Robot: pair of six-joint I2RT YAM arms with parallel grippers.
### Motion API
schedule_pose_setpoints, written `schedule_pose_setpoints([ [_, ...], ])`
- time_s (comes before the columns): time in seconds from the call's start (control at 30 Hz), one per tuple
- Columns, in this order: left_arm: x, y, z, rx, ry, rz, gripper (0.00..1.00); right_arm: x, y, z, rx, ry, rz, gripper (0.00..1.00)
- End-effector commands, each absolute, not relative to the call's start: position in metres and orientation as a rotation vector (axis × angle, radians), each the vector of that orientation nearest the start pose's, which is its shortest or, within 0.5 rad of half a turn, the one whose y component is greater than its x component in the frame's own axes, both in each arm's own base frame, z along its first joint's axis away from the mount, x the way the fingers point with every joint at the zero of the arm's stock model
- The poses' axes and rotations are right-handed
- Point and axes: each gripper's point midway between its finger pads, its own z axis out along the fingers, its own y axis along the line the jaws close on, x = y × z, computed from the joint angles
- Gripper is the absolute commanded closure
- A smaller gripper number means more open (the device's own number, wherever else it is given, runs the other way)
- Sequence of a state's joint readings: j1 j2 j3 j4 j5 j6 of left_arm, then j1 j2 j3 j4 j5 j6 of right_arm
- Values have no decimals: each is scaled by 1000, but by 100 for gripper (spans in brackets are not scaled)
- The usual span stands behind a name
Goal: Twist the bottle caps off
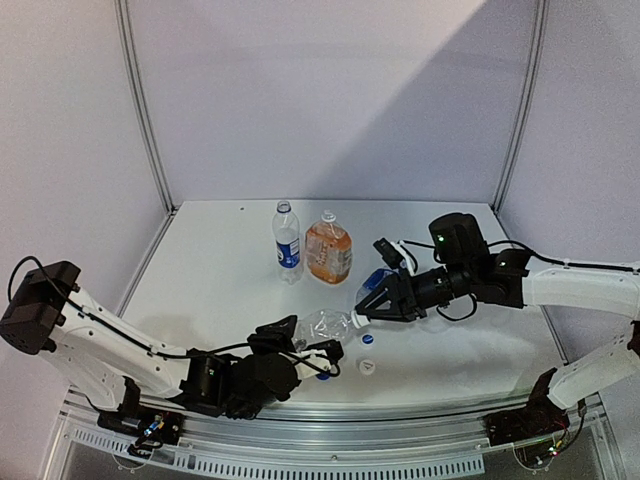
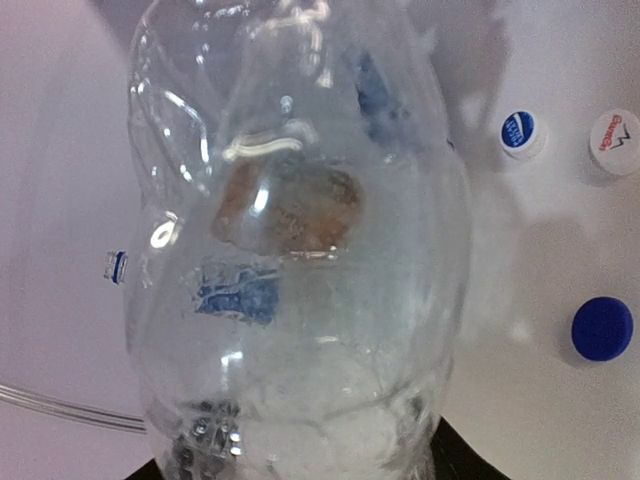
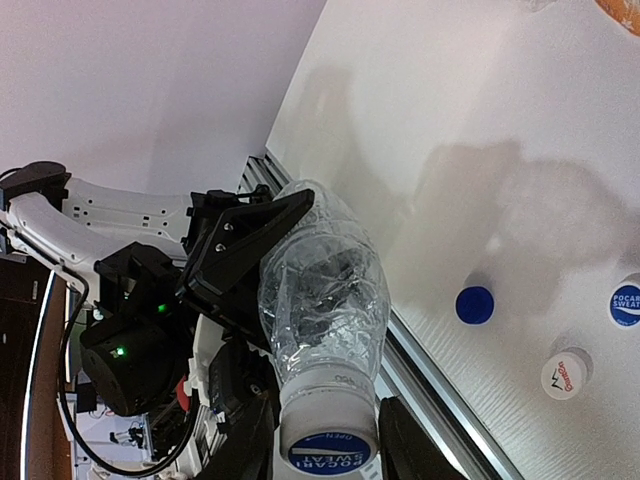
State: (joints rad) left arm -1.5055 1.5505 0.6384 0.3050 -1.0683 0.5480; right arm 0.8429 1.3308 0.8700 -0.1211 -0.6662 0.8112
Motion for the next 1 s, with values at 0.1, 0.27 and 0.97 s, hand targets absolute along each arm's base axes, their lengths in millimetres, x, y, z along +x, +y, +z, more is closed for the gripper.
schedule_pose_setpoints([
  [0.1,167,-332,136,1230,1402,469,72,162,349,193,-525,2490,1584,58],
  [0.27,166,-332,134,1236,1403,467,72,160,347,195,-529,2487,1584,65],
  [0.97,156,-342,136,1262,1424,310,73,137,347,198,-1813,963,451,88],
])
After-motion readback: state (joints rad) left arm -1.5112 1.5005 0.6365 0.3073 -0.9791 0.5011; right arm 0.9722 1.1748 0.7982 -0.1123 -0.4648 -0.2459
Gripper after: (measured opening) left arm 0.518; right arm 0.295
